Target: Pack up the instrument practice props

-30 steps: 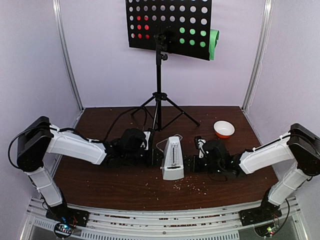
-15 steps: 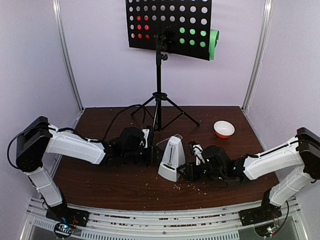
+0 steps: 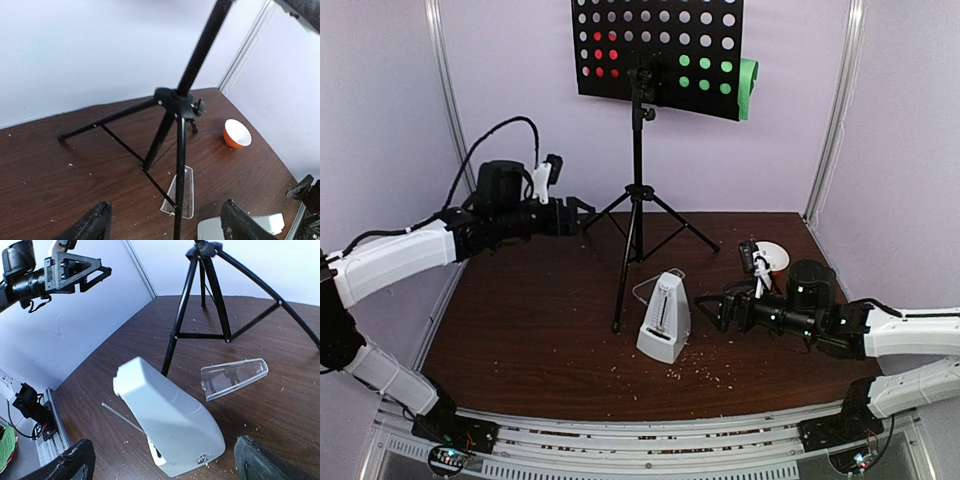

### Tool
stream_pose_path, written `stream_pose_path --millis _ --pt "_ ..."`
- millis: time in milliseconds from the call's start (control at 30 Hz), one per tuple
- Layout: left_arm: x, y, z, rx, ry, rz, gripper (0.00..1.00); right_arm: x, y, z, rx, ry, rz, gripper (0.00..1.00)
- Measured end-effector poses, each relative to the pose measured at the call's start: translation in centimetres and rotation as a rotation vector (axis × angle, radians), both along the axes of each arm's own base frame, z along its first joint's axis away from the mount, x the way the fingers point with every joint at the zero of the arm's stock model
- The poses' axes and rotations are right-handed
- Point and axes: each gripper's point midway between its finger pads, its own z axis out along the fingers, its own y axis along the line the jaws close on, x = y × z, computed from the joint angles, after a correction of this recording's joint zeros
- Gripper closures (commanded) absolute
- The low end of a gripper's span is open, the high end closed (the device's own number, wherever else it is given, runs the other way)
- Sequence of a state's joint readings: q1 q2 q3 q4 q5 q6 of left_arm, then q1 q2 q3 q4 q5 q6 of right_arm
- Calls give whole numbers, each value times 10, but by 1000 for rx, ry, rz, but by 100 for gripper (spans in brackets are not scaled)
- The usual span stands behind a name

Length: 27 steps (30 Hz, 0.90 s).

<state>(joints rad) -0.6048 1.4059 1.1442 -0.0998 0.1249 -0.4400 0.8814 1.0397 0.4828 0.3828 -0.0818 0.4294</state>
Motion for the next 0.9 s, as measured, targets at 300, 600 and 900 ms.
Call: stream_pose_path --millis 300,600,900 --pt "7 48 55 -18 -172 -54 14 3 35 55 15 -175 219 0" --pt "4 52 12 124 -235 -126 13 15 79 45 -46 -255 385 0" --pt "5 62 1 153 -236 -99 12 17 87 27 -74 -326 421 0"
